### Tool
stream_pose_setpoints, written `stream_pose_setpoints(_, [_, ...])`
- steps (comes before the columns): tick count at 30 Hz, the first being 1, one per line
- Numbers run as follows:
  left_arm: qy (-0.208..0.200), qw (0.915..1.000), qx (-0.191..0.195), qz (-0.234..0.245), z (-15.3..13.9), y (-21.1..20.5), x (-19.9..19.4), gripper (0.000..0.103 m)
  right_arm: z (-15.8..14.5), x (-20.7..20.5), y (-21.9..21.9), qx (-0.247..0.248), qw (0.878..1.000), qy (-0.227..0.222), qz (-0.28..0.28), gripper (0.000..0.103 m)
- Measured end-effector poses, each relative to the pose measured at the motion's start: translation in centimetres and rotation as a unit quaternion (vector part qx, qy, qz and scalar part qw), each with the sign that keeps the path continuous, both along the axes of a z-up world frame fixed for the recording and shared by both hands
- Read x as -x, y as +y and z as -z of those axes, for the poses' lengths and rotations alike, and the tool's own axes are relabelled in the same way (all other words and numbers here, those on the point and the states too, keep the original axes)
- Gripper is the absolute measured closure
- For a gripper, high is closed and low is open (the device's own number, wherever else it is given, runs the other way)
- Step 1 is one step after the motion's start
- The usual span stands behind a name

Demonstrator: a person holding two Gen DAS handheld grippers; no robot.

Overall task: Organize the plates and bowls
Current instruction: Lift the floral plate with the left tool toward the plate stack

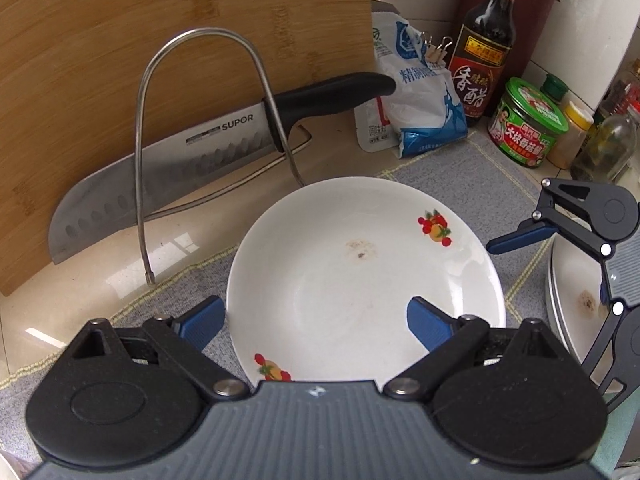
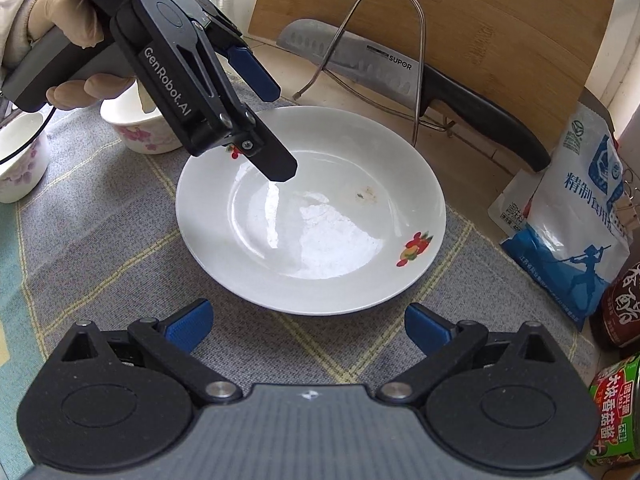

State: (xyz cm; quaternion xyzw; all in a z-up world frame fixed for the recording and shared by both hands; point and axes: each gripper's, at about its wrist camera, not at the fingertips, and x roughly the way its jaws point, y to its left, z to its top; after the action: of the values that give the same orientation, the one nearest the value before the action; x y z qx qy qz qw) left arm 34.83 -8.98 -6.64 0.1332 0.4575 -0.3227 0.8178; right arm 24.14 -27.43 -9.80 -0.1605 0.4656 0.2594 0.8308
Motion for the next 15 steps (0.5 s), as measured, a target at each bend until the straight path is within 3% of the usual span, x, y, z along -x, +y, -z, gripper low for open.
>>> stream_pose_setpoints(15, [0.05, 0.9985, -0.002, 0.022, 1.1, -0.8, -2.9, 0.011, 1.8, -2.6, -0.3, -0.002, 0.999, 0.043, 0.001, 0.0])
